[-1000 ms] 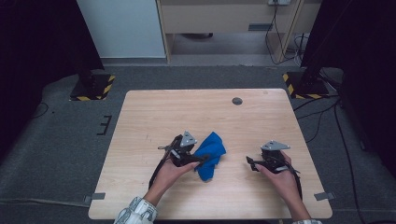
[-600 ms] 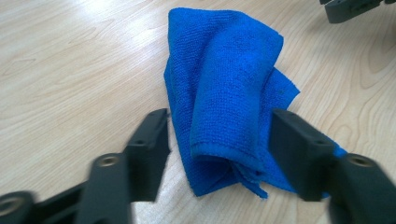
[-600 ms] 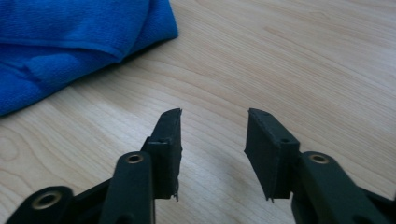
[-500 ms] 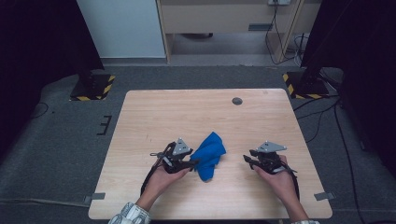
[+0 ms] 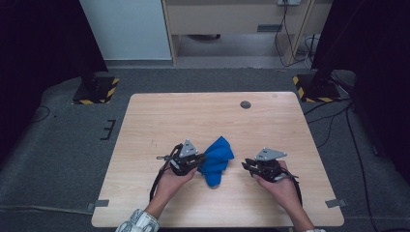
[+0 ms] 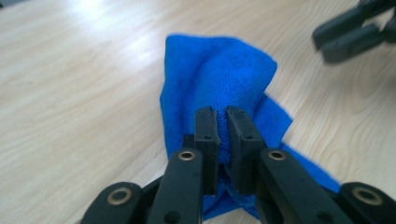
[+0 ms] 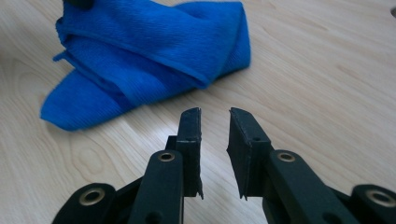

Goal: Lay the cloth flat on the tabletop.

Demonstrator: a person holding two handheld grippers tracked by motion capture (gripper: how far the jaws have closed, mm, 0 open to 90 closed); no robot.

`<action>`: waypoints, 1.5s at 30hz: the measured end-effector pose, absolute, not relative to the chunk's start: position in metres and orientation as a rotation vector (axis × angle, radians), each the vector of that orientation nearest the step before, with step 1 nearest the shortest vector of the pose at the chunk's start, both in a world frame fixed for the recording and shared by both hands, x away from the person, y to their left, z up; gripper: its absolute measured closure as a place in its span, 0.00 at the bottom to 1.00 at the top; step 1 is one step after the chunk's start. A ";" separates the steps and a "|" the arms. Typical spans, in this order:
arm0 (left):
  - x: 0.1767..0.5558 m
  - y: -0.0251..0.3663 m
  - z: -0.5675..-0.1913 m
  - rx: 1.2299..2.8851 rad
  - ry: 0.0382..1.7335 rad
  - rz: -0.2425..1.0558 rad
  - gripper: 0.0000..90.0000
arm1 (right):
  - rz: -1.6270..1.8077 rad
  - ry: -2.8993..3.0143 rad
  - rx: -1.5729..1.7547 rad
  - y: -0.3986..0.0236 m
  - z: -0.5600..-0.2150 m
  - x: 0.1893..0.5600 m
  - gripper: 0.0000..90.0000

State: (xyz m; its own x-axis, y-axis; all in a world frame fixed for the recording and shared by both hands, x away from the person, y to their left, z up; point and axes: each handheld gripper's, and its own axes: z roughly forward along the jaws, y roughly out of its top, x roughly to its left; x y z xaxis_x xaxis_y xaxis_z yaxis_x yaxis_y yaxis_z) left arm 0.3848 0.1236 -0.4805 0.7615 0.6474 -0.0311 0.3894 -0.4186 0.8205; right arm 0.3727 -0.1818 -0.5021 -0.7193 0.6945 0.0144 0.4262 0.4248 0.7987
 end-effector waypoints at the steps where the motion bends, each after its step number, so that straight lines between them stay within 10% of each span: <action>1: 0.385 0.124 -0.472 2.037 0.773 0.363 0.92 | 1.204 2.368 0.937 -0.175 -0.498 0.372 0.80; 18: 0.410 0.121 -0.464 2.052 0.789 0.307 0.94 | 1.191 2.417 0.771 -0.107 -0.479 0.407 0.41; 27: 0.409 0.127 -0.462 2.026 0.800 0.332 0.89 | 1.248 2.431 0.782 -0.093 -0.481 0.420 0.93; 28: 0.409 0.128 -0.462 2.015 0.817 0.350 0.70 | 1.301 2.425 0.825 -0.096 -0.480 0.424 0.96; 34: 0.405 0.131 -0.467 1.999 0.811 0.361 0.43 | 1.334 2.387 0.901 -0.102 -0.471 0.433 0.97; 45: 0.397 0.132 -0.489 2.067 0.782 0.313 0.37 | 1.326 2.330 0.997 -0.114 -0.459 0.442 0.97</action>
State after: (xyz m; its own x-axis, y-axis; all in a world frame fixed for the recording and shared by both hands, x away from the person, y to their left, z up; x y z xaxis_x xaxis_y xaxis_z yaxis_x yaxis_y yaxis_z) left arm 0.3966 0.1318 -0.4890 0.7701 0.6345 -0.0667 0.4129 -0.4159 0.8103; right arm 0.4419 -0.1137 -0.4591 -0.7224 0.6855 0.0910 0.4282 0.3401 0.8372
